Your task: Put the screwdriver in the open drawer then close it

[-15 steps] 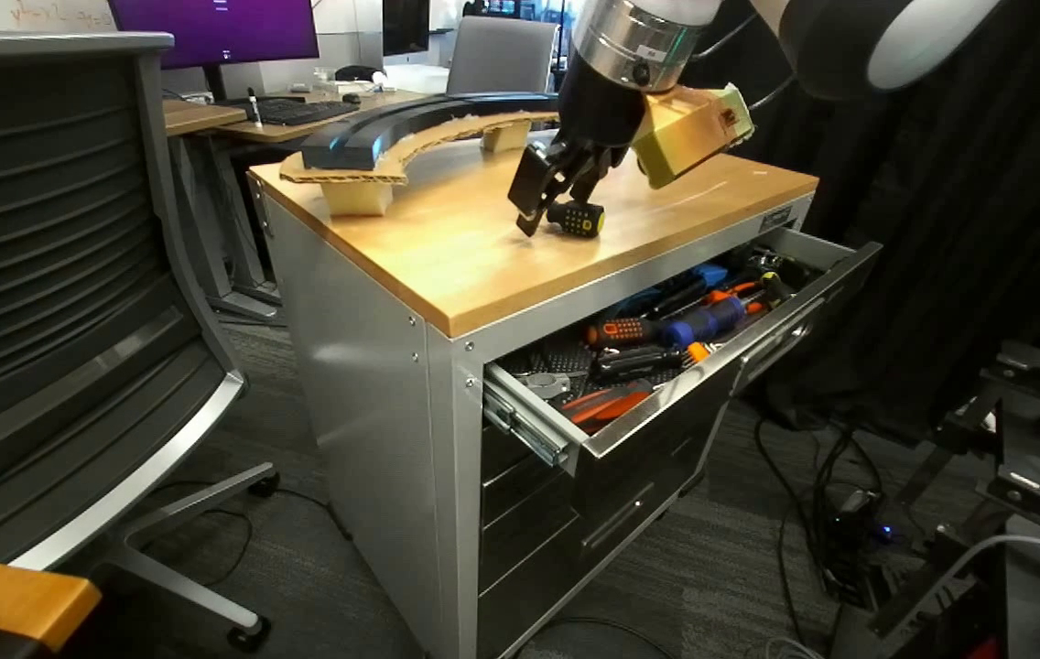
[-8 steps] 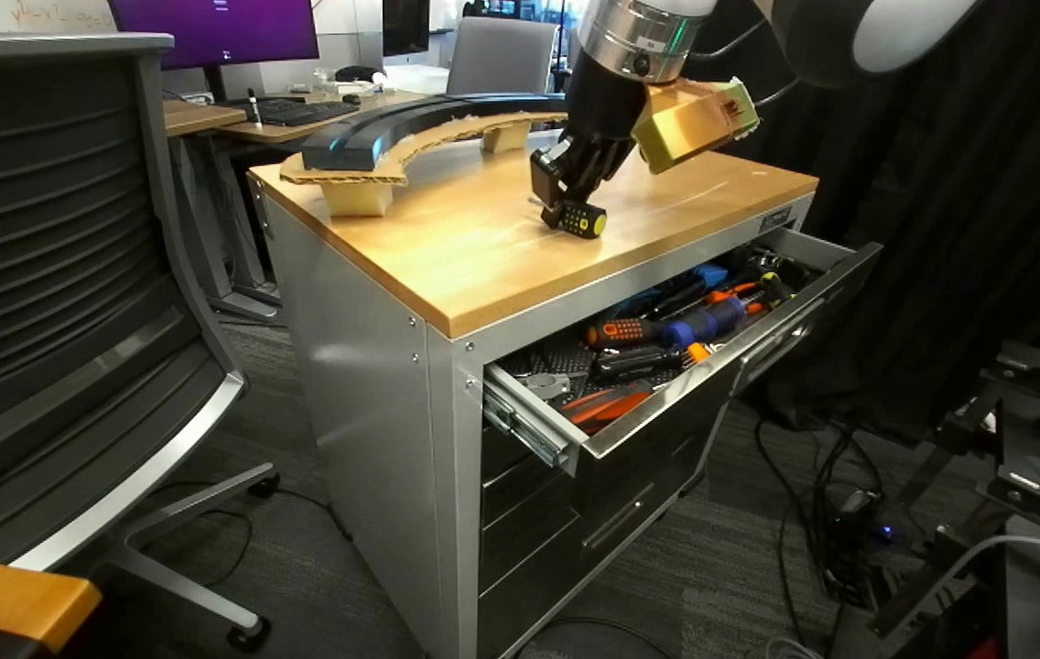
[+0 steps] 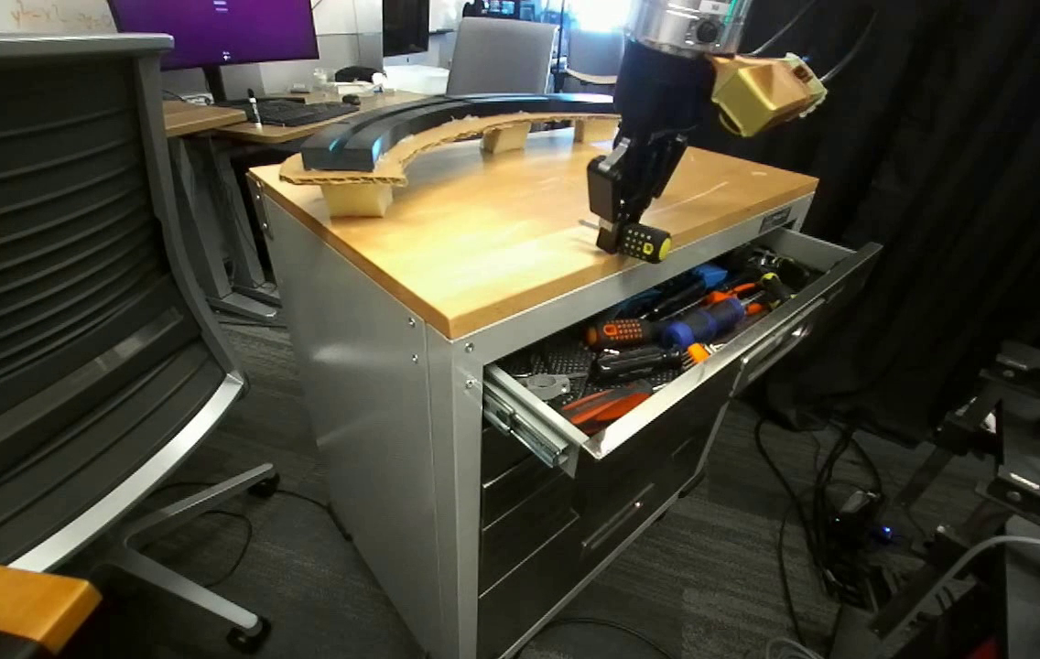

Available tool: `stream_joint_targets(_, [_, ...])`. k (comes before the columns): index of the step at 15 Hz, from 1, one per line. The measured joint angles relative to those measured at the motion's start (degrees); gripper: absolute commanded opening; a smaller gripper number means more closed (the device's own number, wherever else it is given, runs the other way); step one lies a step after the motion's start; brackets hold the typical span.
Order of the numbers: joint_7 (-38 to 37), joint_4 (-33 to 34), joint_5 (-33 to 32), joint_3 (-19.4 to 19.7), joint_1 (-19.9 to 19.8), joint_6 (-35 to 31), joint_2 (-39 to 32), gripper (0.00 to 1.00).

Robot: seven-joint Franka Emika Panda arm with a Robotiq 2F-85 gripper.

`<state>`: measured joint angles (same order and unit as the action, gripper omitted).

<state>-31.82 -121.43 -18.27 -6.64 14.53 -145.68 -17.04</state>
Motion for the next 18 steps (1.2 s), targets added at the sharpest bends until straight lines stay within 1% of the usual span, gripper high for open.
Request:
stream_joint_targets(3, [0.4, -5.7, 0.5, -0.8, 1.6, -0.3, 3.4, 0.13])
stream_joint_targets(4, [-0.1, -7.1, -0.2, -0.8, 2.4, -1.1, 4.1, 0.17])
stream_joint_targets(5, [-1.4, -8.3, -1.5, -0.8, 3.3, -2.3, 4.4, 0.53])
stream_joint_targets(6, [-3.2, -9.1, -2.9, -0.7, 4.1, -3.8, 4.5, 0.55])
stream_joint_targets(7, [-5.1, -9.7, -4.3, -0.7, 4.8, -5.2, 4.5, 0.6])
stream_joint_targets(8, [-6.8, -10.0, -5.5, -0.6, 5.4, -6.3, 4.5, 0.67])
stream_joint_targets(9, [-8.3, -10.2, -6.6, -0.6, 6.0, -7.2, 4.5, 0.77])
stream_joint_targets(10, [-9.6, -10.2, -7.5, -0.5, 6.4, -7.8, 4.5, 0.83])
stream_joint_targets(11, [-10.3, -10.2, -8.0, -0.5, 6.7, -8.0, 4.5, 0.92])
stream_joint_targets(12, [-10.6, -10.3, -8.1, -0.5, 6.9, -8.0, 4.5, 0.98])
stream_joint_targets(14, [-10.7, -10.8, -7.8, -0.5, 7.0, -6.4, 4.6, 1.0])
stream_joint_targets(16, [-10.7, -12.4, -6.6, -0.5, 7.0, -2.3, 5.2, 1.0])
stream_joint_targets(17, [-10.8, -13.4, -5.7, -0.5, 7.0, 0.1, 5.6, 0.75])
stream_joint_targets(18, [-11.2, -14.6, -4.5, -0.5, 6.9, 2.5, 6.1, 0.73])
